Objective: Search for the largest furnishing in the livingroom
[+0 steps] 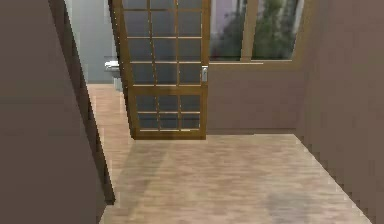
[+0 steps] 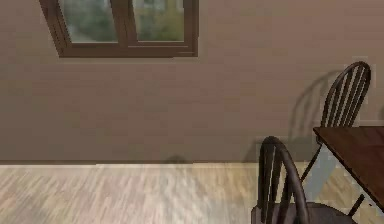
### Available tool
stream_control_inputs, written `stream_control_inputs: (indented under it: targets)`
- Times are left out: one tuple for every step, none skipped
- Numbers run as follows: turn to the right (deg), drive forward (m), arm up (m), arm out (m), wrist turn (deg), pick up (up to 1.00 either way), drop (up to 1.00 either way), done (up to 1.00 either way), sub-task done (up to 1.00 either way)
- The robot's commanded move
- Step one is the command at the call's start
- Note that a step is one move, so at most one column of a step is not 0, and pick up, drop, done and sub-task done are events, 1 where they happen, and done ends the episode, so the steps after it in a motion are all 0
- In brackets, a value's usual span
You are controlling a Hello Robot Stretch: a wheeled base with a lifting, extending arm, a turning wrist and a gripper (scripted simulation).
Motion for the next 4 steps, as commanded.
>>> stream_control_inputs:
  targets:
    - [21.0,0.00,0.00,0.00,0.0,0.00,0.00,0.00,0.00]
    - [0.0,0.05,0.00,0.00,0.0,0.00,0.00,0.00,0.00]
    - [45.0,0.00,0.00,0.00,0.0,0.00,0.00,0.00,0.00]
    - [18.0,0.00,0.00,0.00,0.0,0.00,0.00,0.00,0.00]
